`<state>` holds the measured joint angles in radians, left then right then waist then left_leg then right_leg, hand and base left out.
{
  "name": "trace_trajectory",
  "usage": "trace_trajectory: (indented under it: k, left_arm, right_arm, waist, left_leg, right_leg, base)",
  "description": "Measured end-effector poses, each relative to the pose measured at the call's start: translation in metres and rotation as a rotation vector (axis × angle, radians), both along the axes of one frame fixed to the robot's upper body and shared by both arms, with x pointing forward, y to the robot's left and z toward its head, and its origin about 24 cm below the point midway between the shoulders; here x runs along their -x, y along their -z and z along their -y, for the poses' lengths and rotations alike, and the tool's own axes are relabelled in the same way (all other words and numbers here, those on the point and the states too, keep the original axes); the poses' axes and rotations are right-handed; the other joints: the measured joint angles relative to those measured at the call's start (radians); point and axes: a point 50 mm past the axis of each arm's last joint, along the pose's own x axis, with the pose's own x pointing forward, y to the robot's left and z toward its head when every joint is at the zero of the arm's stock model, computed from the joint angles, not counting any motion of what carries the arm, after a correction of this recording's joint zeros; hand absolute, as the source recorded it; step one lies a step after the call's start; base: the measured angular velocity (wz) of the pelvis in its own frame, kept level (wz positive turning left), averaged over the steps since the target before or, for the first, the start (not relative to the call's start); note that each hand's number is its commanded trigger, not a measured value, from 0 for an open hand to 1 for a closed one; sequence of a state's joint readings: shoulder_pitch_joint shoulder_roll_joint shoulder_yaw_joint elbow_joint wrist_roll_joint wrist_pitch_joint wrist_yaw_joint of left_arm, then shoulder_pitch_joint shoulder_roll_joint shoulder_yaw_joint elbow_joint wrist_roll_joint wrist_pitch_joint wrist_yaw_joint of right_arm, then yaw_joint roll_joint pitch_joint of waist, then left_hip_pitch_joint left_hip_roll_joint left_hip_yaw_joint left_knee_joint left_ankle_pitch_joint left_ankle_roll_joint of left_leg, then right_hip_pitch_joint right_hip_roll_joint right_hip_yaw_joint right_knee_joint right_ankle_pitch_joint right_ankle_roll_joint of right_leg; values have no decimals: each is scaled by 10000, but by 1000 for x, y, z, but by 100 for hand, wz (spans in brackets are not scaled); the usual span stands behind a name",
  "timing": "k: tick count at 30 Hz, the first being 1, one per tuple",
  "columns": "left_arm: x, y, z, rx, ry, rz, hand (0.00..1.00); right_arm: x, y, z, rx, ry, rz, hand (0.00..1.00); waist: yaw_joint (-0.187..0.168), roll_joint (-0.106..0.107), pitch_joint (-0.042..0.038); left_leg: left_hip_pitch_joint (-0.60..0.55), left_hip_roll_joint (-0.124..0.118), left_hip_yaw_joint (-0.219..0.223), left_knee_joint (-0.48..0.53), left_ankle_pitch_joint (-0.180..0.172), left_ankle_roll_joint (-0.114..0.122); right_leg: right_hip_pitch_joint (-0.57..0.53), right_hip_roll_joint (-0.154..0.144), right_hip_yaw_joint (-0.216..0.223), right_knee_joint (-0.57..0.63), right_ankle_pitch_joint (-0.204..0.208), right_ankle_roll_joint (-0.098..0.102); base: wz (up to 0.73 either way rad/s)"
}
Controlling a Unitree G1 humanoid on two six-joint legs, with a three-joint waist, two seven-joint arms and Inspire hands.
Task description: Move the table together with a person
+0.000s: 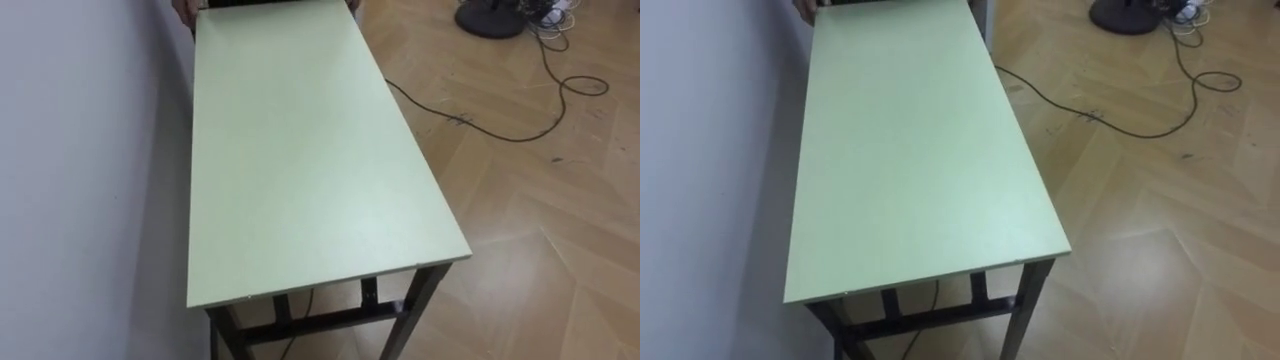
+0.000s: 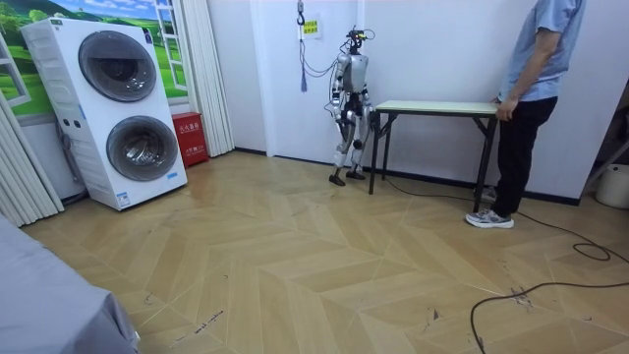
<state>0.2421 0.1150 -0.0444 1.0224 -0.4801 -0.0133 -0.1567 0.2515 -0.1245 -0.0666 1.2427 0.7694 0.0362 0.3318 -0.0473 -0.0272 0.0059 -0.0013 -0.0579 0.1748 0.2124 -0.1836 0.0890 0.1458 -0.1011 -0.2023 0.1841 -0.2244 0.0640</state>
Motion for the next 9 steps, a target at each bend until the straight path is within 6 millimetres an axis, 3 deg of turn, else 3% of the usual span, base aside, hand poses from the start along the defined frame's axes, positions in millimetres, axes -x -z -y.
trace_trajectory:
  k: [9]
  left_arm:
    - [5,3,3,-374,-507,-545,0]
  right_arm:
    - [-5,2,0,596,-171,-882,0]
  waist:
    - [12,8,1]
  left_leg:
    - [-45,2,4,-8,-11,-10]
  right_leg:
    - [-34,4,17,-2,0,0]
  base:
    - [-1]
